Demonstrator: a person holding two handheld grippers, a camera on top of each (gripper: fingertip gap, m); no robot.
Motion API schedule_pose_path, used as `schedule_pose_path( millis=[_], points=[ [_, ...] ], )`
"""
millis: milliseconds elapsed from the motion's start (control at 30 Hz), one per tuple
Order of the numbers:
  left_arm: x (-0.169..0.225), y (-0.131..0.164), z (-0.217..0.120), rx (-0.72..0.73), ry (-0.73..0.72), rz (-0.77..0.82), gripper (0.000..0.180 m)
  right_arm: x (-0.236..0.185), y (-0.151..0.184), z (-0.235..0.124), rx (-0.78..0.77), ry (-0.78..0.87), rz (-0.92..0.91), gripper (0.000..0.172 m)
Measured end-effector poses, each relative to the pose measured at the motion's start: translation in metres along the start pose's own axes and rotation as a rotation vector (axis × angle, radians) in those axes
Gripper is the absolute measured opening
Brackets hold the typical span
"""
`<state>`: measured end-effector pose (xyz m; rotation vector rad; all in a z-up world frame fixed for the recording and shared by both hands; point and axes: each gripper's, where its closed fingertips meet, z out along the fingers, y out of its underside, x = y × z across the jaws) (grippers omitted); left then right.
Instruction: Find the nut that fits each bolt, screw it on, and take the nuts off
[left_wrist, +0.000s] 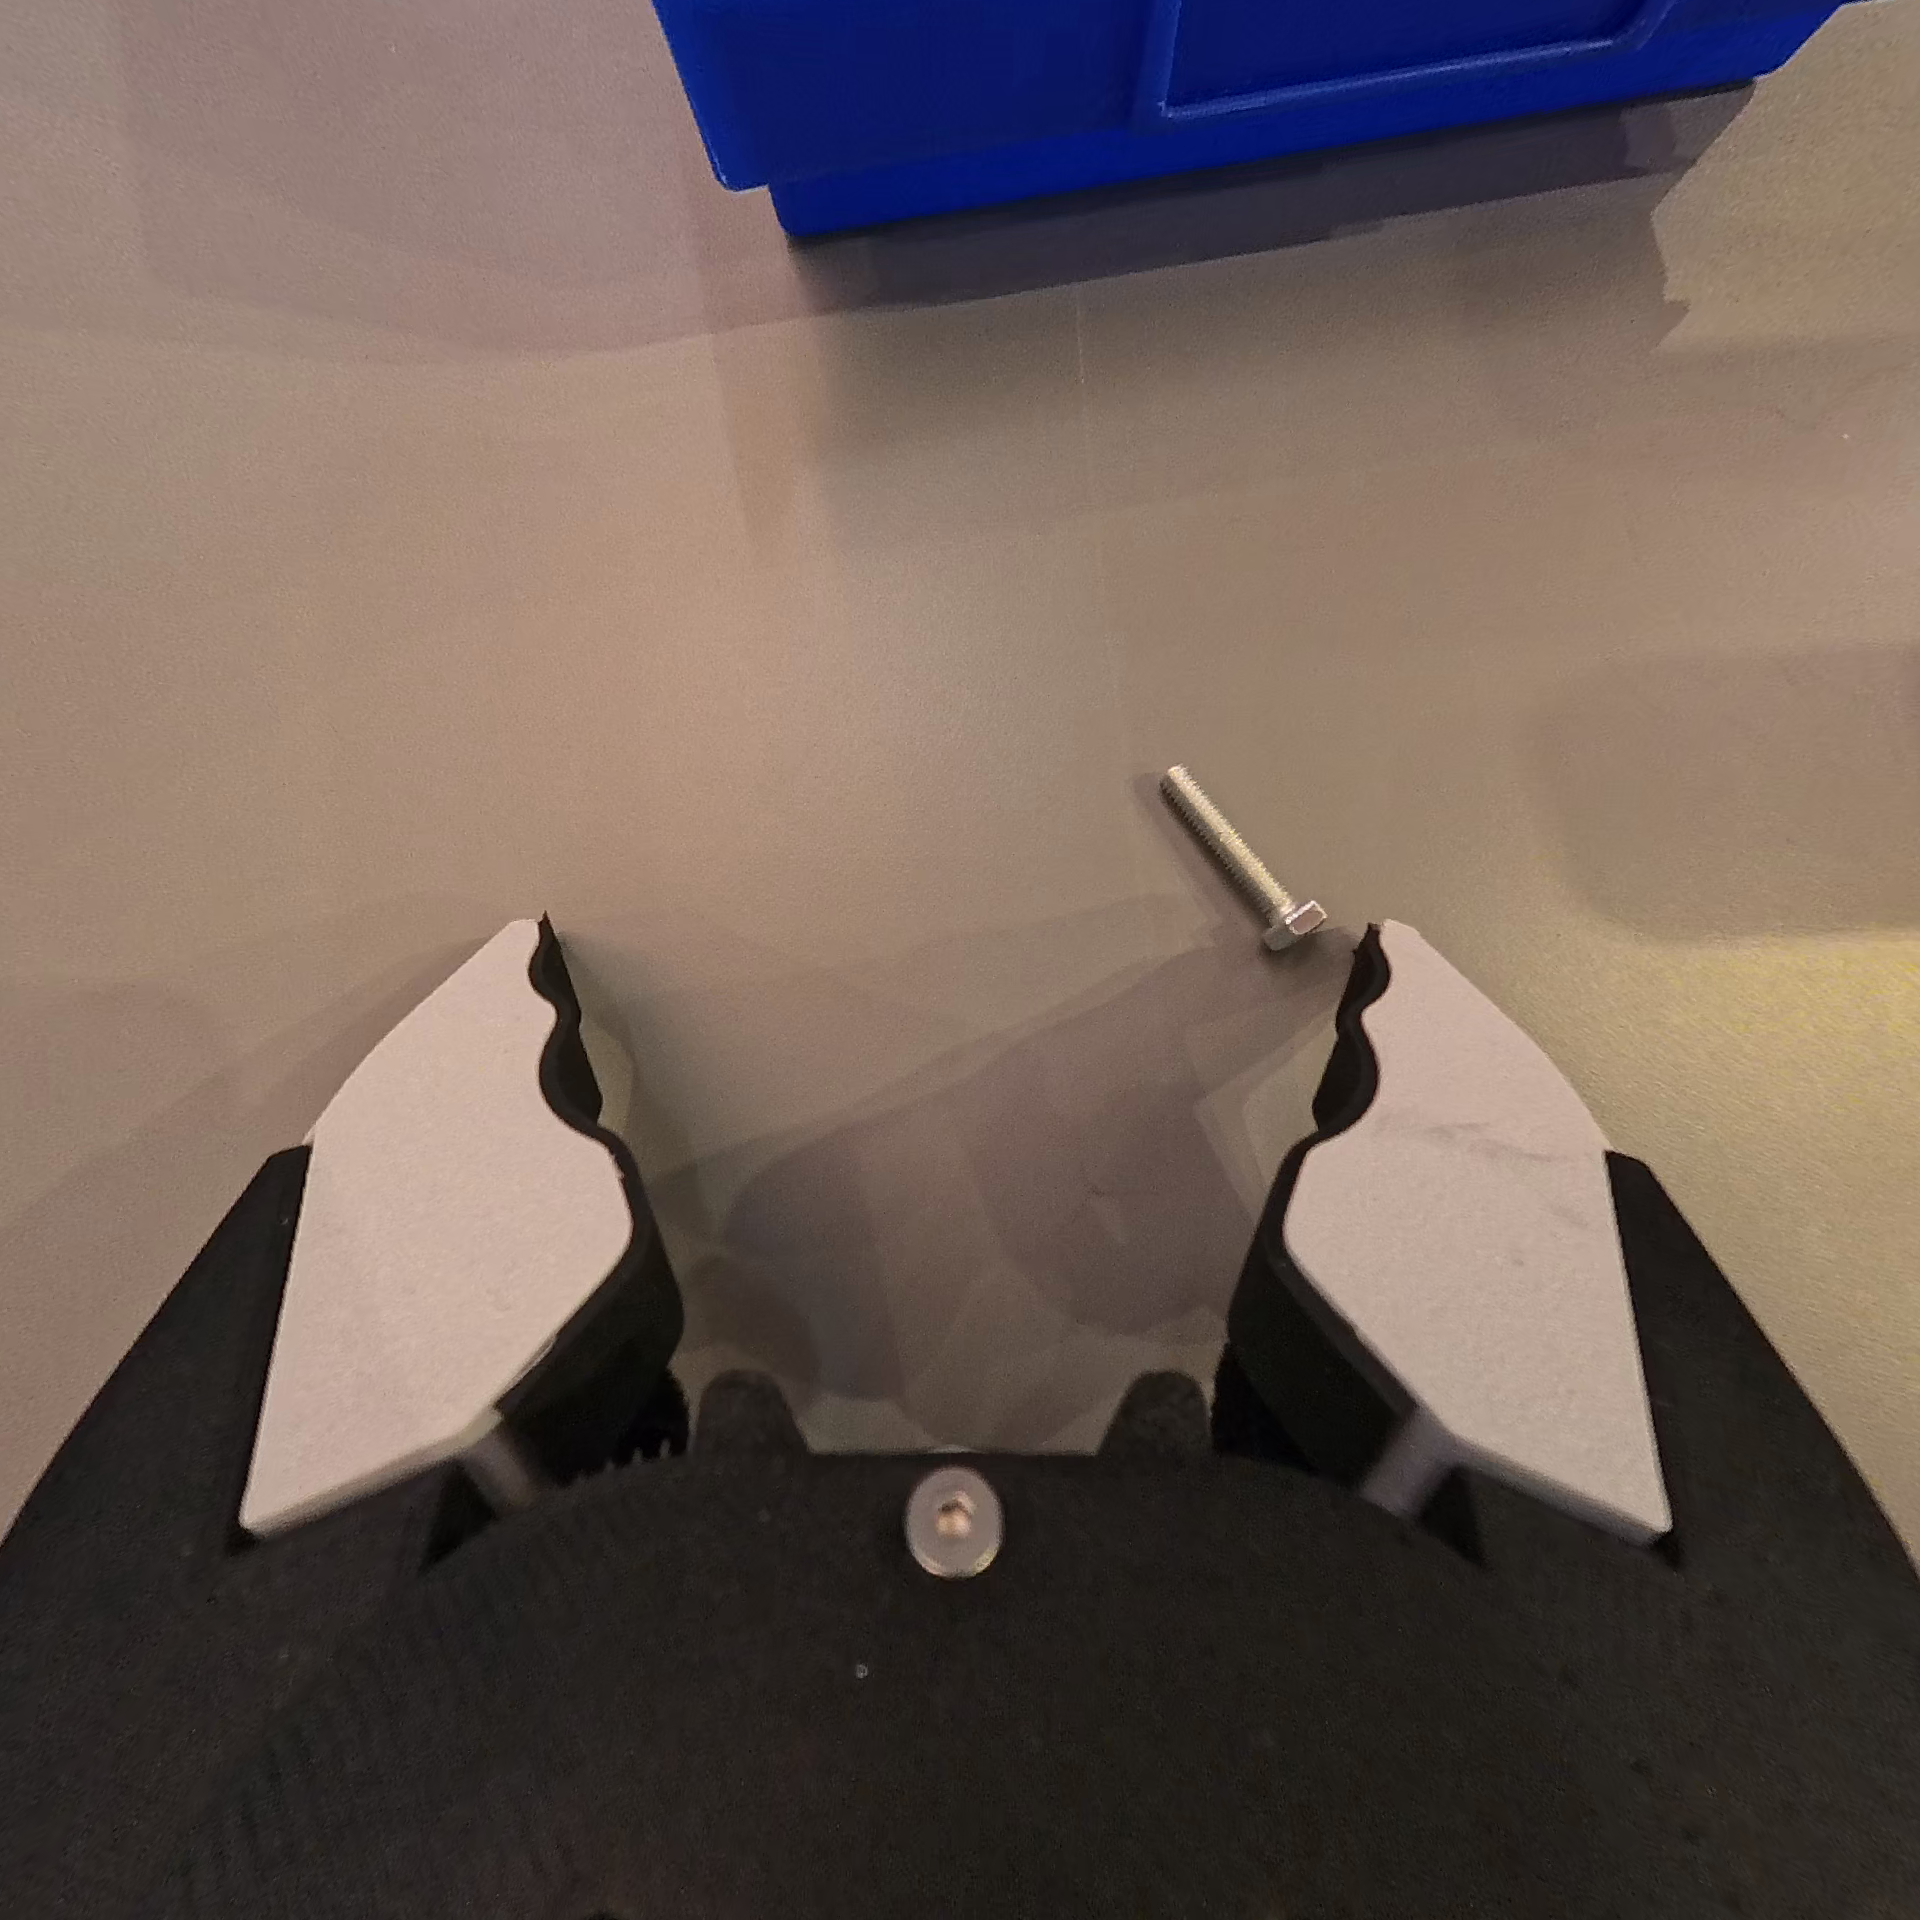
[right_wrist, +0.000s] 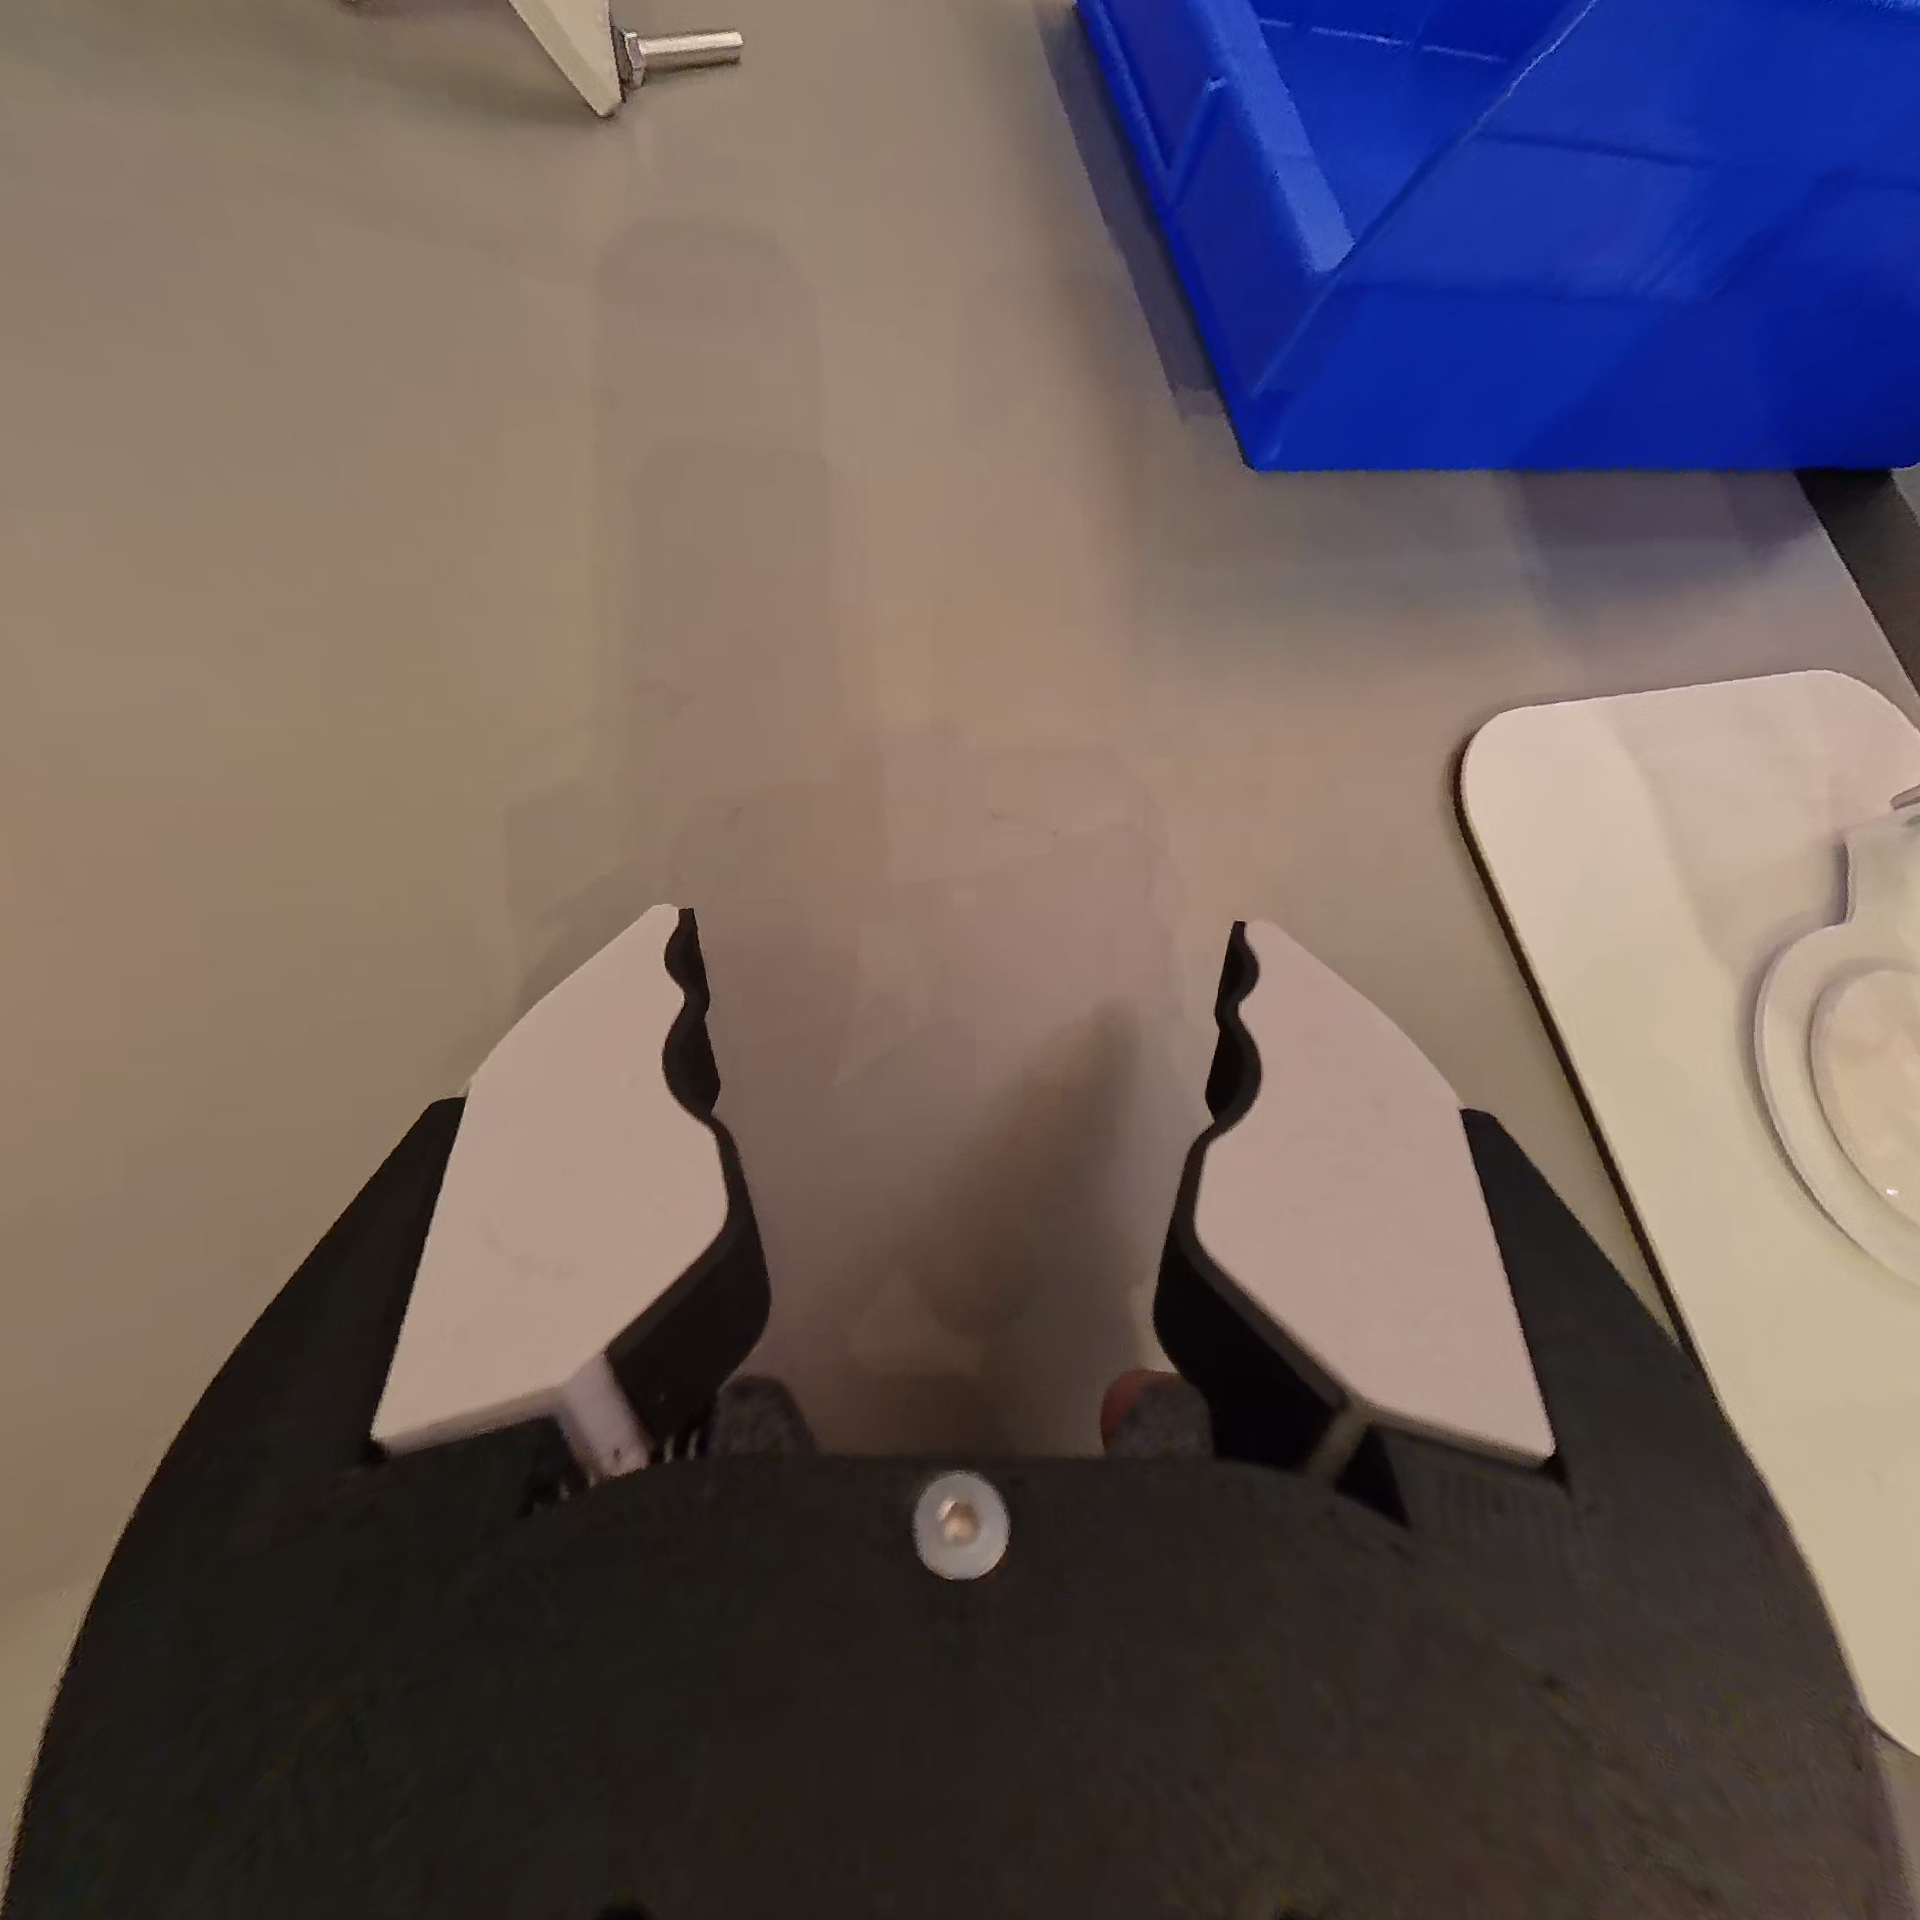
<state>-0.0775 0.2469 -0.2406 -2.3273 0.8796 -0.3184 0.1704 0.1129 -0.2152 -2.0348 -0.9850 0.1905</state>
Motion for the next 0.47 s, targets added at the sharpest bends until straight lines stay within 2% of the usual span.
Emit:
schedule_pose_path(
  millis=[467],
  points=[
    [0.0038,0.0005,-0.0009,-0.008,-0.003,-0.008,0.135,-0.0021,0.0007,-0.0011,0.000,-0.013,-0.002,0.092]
  ],
)
